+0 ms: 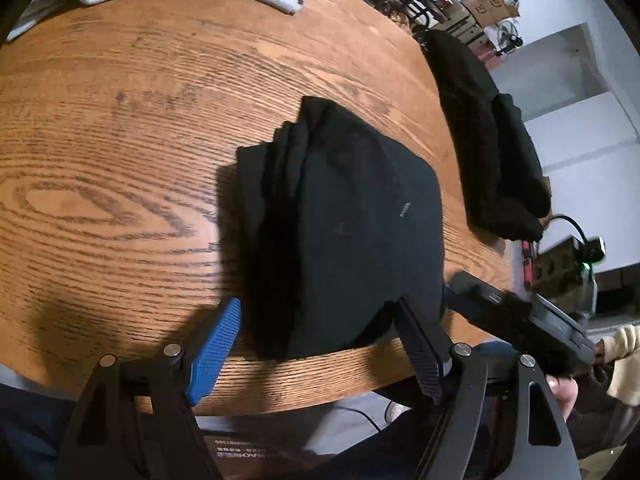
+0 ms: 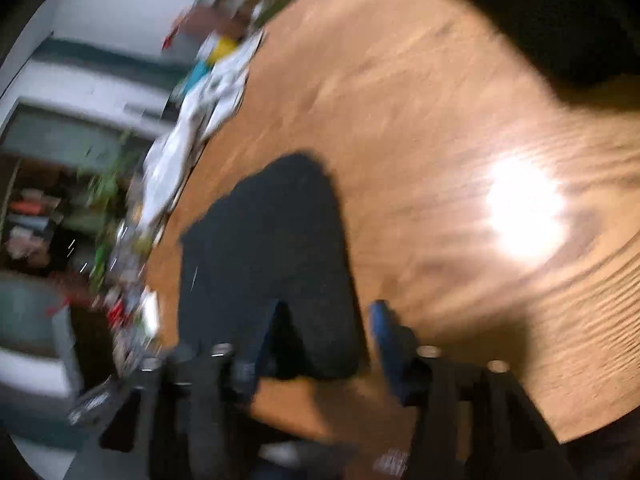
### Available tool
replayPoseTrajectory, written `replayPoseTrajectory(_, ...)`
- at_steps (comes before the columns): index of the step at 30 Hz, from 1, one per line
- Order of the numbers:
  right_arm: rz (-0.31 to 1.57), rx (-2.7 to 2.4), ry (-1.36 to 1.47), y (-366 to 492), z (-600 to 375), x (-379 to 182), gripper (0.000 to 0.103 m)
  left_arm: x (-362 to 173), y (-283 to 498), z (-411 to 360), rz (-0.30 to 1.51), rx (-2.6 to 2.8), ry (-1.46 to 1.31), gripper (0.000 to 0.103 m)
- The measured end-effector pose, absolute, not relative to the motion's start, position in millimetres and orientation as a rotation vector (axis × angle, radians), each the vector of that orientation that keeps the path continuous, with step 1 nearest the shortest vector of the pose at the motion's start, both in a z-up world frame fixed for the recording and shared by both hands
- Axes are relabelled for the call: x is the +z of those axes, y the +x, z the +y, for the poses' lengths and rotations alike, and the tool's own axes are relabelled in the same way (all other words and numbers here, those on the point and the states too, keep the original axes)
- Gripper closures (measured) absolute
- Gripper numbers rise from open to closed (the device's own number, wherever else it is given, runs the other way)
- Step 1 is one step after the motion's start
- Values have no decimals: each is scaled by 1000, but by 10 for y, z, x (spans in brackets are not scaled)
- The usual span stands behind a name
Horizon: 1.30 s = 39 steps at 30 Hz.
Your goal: Fold clothes
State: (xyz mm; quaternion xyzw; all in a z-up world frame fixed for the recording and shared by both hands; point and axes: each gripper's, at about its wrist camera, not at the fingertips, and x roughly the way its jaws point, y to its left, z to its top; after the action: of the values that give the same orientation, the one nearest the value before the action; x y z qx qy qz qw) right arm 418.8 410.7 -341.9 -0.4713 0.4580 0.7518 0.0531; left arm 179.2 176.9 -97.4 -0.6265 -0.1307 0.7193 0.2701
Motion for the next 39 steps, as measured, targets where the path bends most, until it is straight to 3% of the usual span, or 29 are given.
replayPoseTrajectory(3, 1194, 2342, -1406, 4254, 4143, -3238, 23, -855, 1728, 1771, -367, 1987, -1637, 24)
replayPoseTrajectory(5, 1097, 2393, -1390, 4247, 4158, -3105, 27, -813, 1685, 1830, -299, 2036, -1606, 25)
replayPoseTrajectory(6, 1051, 2427, -1397, 4218, 4154, -3046, 47, -873, 1664, 1843, -273, 2034, -1637, 28)
replayPoseTrajectory(8, 986, 2451, -1452, 4116, 4094, -3019, 73, -1008, 1659, 1861, -285, 1967, -1684, 56)
replayPoseTrajectory(9, 956, 2456, -1485, 4060, 4058, -3016, 84, -1034, 1683, 1837, -296, 1954, -1686, 56)
replayPoseTrajectory(12, 881, 2470, -1575, 3984, 3871, -3113, 97, -1077, 1728, 1803, -295, 1945, -1681, 60)
replayPoseTrajectory(17, 733, 2471, -1670, 3927, 3720, -3182, 95, -1111, 1746, 1815, -263, 1963, -1676, 52)
replayPoseTrajectory(18, 704, 2449, -1703, 3909, 3732, -3156, 84, -1062, 1732, 1812, -258, 1972, -1685, 51)
replayPoseTrajectory(20, 684, 2445, -1724, 3906, 3759, -3068, 81, -882, 1651, 1827, -217, 2019, -1684, 44)
replayPoseTrajectory(21, 681, 2469, -1722, 3928, 3748, -3004, 71, -784, 1623, 1842, -192, 2048, -1677, 41)
replayPoseTrajectory(23, 679, 2508, -1725, 3975, 3678, -2914, 53, -593, 1575, 1859, -151, 2101, -1630, 24)
replayPoseTrajectory(28, 640, 2461, -1808, 3887, 3513, -3160, 57, -541, 1283, 2042, -64, 2140, -1612, 24)
replayPoseTrajectory(30, 606, 2455, -1813, 3892, 3503, -3256, 50, -676, 1175, 2109, 6, 2155, -1670, 24)
replayPoseTrajectory(35, 790, 2444, -1788, 4046, 3687, -3306, 46, -965, 1173, 2108, 114, 2114, -1720, 21)
replayPoseTrajectory(37, 879, 2448, -1733, 4183, 3779, -3256, 44, -904, 1210, 1994, 88, 2124, -1720, 21)
replayPoseTrajectory(39, 1033, 2433, -1669, 4307, 3911, -3251, 37, -807, 1301, 1822, 8, 2147, -1711, 21)
